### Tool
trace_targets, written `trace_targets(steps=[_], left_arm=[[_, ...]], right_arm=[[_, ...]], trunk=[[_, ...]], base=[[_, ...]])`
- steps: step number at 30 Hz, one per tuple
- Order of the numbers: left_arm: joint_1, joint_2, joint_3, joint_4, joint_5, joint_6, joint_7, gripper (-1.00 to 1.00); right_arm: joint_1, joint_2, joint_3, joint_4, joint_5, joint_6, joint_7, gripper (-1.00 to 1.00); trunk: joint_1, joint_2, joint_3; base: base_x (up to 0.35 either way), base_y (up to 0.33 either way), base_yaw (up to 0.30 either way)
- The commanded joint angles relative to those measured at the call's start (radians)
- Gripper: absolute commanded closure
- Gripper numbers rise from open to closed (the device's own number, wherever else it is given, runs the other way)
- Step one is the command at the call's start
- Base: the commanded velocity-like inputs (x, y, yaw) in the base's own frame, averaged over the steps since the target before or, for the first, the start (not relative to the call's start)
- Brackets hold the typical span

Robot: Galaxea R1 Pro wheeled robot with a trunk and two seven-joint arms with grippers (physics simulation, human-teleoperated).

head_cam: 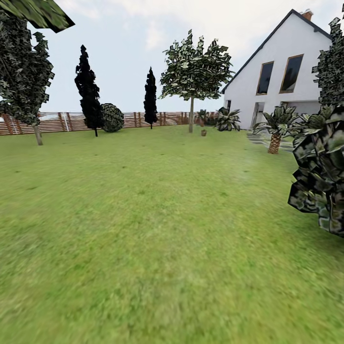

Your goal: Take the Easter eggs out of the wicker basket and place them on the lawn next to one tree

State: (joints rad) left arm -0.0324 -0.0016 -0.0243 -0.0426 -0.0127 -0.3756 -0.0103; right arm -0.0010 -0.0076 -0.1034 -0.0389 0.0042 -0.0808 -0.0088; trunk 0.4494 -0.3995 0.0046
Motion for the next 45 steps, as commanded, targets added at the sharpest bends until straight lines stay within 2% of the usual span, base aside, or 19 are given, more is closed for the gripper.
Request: trace_targets(steps=[1, 45], left_arm=[[0.0, 0.0, -0.002, 0.001, -0.001, -0.003, 0.0, -1.0], [0.0, 0.0, -0.002, 0.001, 0.0, -0.005, 0.0, -1.0]], right_arm=[[0.0, 0.0, -0.007, 0.001, 0.0, -0.004, 0.0, -1.0], [0.0, 0.0, -0.007, 0.001, 0.0, -0.004, 0.0, -1.0]], trunk=[[0.001, 0.0, 0.0], [0.001, 0.0, 0.0]], base=[[0.18, 0.0, 0.0], [0.151, 0.0, 0.0]])
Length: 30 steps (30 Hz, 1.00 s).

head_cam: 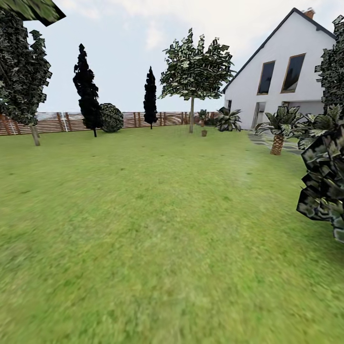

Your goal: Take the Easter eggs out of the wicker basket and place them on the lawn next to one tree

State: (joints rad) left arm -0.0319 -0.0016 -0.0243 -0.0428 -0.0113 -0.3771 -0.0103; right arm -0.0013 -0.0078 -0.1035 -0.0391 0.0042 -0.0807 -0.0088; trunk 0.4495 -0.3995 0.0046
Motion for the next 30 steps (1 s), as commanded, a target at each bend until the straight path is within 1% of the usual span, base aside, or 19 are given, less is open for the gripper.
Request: trace_targets(steps=[1, 30], left_arm=[[0.0, 0.0, -0.002, 0.001, -0.001, -0.003, 0.0, -1.0], [0.0, 0.0, -0.002, 0.0, -0.001, -0.008, 0.0, -1.0]], right_arm=[[0.0, 0.0, -0.007, 0.001, 0.0, -0.004, 0.0, -1.0], [0.001, 0.0, -0.007, 0.001, 0.0, -0.004, 0.0, -1.0]], trunk=[[0.001, -0.001, 0.0], [0.001, -0.001, 0.0]], base=[[0.12, 0.0, 0.0], [0.113, 0.0, 0.0]])
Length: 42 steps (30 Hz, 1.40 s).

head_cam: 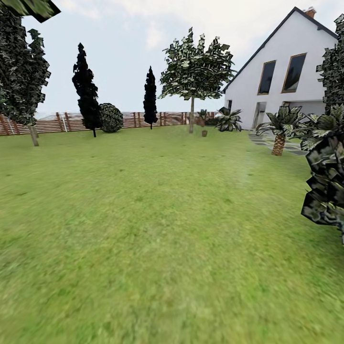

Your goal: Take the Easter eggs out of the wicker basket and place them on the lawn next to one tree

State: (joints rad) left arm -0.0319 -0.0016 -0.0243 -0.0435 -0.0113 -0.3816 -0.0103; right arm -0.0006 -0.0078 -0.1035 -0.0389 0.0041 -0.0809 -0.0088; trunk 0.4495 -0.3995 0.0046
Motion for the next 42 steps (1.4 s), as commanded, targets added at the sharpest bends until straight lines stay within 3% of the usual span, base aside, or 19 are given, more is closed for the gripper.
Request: trace_targets(steps=[1, 42], left_arm=[[0.0, 0.0, -0.002, 0.001, -0.001, -0.004, 0.0, -1.0], [0.001, 0.0, -0.002, 0.001, -0.001, -0.005, 0.0, -1.0]], right_arm=[[0.0, 0.0, -0.007, 0.001, 0.0, -0.004, 0.0, -1.0], [0.0, 0.0, -0.007, 0.001, 0.0, -0.004, 0.0, -1.0]], trunk=[[0.001, -0.001, 0.0], [0.001, -0.001, 0.0]], base=[[0.108, 0.0, 0.0], [0.111, 0.0, 0.0]])
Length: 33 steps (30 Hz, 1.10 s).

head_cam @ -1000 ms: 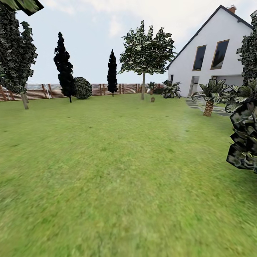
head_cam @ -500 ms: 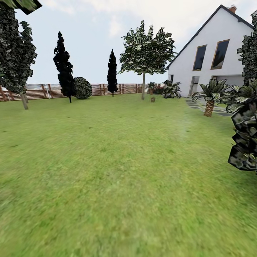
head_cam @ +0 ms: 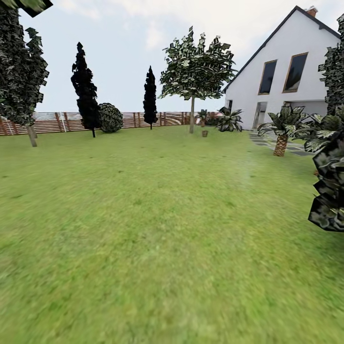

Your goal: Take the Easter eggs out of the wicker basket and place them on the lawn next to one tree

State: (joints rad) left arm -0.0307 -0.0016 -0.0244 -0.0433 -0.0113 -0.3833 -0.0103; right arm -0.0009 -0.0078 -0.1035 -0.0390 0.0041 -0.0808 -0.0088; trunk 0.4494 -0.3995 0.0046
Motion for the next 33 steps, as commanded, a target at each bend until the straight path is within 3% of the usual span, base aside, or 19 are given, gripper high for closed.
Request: trace_targets(steps=[1, 33], left_arm=[[0.0, 0.0, -0.002, 0.001, -0.001, -0.003, 0.0, -1.0], [0.0, 0.0, -0.002, 0.0, -0.001, -0.003, 0.0, -1.0]], right_arm=[[0.0, 0.0, -0.007, 0.001, 0.0, -0.004, 0.0, -1.0], [0.0, 0.0, -0.007, 0.001, 0.0, -0.004, 0.0, -1.0]], trunk=[[0.001, 0.0, 0.0], [0.001, 0.0, 0.0]], base=[[0.201, 0.0, 0.0], [0.301, 0.0, 0.0]])
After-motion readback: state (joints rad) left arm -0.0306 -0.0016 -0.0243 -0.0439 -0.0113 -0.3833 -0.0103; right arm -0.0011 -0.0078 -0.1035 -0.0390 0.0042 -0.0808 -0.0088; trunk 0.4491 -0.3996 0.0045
